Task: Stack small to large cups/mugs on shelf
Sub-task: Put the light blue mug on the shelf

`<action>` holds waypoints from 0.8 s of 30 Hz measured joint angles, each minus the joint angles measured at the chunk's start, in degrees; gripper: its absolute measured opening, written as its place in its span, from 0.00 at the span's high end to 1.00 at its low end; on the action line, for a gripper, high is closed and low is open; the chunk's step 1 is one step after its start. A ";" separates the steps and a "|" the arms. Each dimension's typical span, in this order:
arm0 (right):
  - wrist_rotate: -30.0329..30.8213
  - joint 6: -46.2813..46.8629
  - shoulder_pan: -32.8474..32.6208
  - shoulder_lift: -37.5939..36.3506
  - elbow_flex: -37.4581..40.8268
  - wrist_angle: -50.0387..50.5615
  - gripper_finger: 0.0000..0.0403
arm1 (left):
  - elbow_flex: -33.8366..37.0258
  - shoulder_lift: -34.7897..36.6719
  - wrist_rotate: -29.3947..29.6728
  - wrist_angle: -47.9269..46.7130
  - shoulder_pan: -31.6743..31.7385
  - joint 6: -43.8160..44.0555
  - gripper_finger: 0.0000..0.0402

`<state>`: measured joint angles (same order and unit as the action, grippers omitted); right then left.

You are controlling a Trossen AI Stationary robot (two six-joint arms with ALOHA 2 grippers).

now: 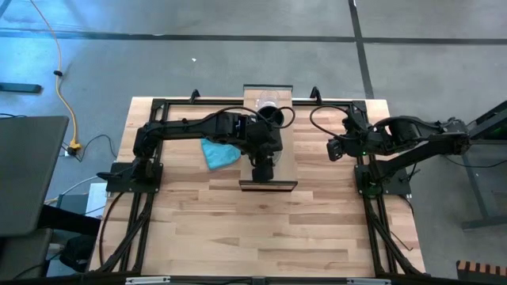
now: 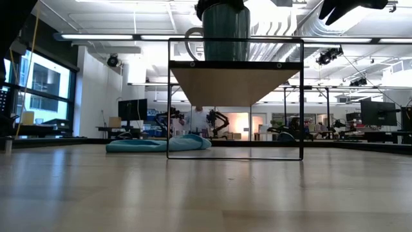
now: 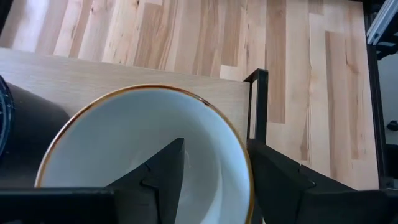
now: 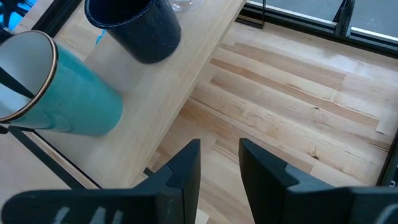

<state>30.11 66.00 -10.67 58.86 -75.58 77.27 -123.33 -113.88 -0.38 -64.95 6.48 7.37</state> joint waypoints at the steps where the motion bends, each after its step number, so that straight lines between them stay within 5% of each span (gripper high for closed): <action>1: 0.00 0.00 0.01 0.01 0.00 -0.01 0.75 | -0.02 0.04 0.00 0.04 0.00 -0.02 0.60; 24: -0.15 0.04 -0.01 0.91 -0.08 -0.43 0.75 | -0.02 -0.03 0.73 2.58 0.00 3.87 0.60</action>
<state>29.95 66.04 -10.67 59.77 -75.66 76.84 -123.35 -113.91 0.35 -62.36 6.48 11.24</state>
